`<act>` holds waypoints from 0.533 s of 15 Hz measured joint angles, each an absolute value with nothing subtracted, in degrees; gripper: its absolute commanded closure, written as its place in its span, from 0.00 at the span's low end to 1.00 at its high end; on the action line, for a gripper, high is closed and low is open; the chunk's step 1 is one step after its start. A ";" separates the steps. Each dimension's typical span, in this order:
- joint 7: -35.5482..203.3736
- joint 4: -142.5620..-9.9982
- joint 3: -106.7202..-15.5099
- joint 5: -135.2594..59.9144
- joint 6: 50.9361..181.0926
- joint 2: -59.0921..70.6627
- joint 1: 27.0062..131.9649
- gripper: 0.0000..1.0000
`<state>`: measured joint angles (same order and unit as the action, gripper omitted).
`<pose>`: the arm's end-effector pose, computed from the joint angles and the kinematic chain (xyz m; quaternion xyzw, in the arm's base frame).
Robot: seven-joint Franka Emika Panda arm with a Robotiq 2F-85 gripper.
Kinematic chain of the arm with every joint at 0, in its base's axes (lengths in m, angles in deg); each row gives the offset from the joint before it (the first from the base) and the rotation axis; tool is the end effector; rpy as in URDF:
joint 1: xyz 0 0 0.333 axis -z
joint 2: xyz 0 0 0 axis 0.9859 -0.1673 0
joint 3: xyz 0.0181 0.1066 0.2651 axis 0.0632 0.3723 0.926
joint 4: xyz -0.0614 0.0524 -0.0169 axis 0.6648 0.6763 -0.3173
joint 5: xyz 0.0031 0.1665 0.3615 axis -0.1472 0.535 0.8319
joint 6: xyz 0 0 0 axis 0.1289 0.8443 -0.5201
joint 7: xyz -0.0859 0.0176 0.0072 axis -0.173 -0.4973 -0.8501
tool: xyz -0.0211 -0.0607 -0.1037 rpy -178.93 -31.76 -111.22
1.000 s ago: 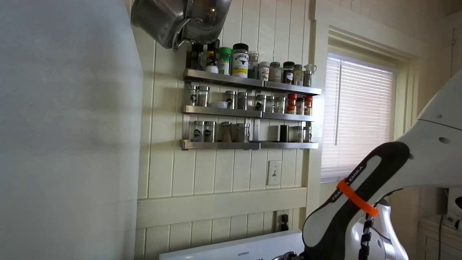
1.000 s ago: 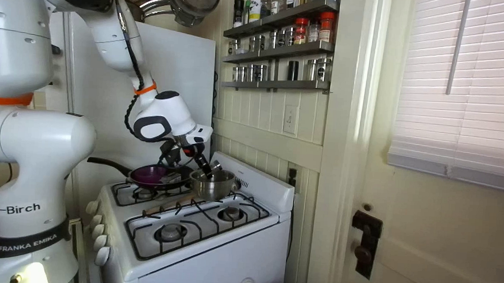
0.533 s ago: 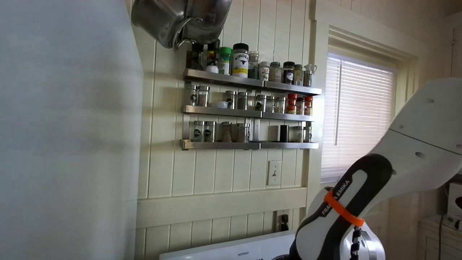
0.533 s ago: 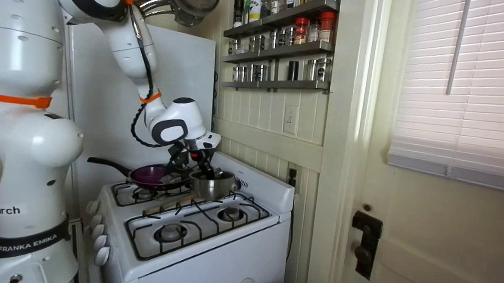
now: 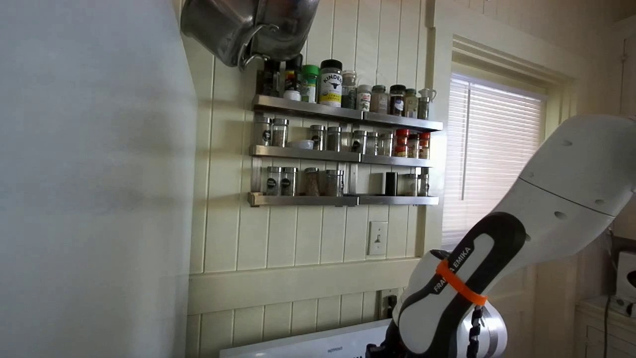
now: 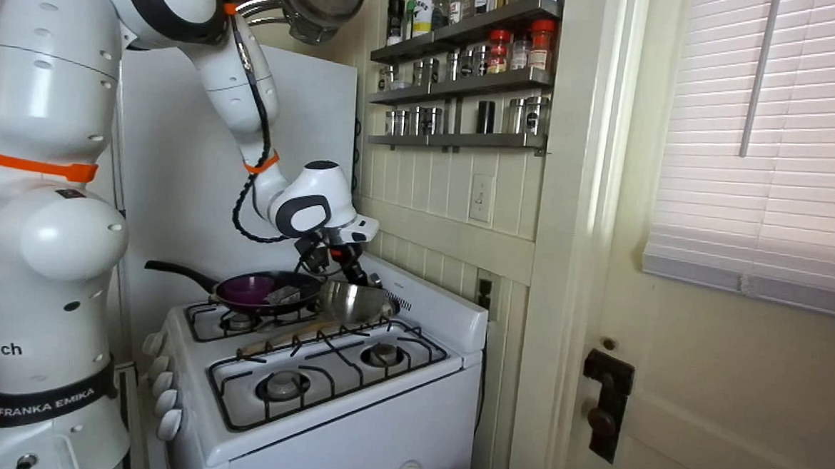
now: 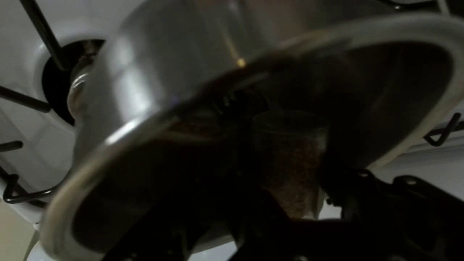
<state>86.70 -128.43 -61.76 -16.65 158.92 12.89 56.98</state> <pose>0.4807 0.1354 0.2108 -0.9772 0.0537 -0.1902 0.0778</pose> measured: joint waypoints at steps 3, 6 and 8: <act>89.32 -128.47 -66.13 -21.19 156.75 13.23 54.08 0.77; 91.72 -128.55 -69.79 -26.53 151.51 13.78 51.88 0.77; 93.27 -128.35 -71.15 -30.18 149.18 14.36 50.66 0.77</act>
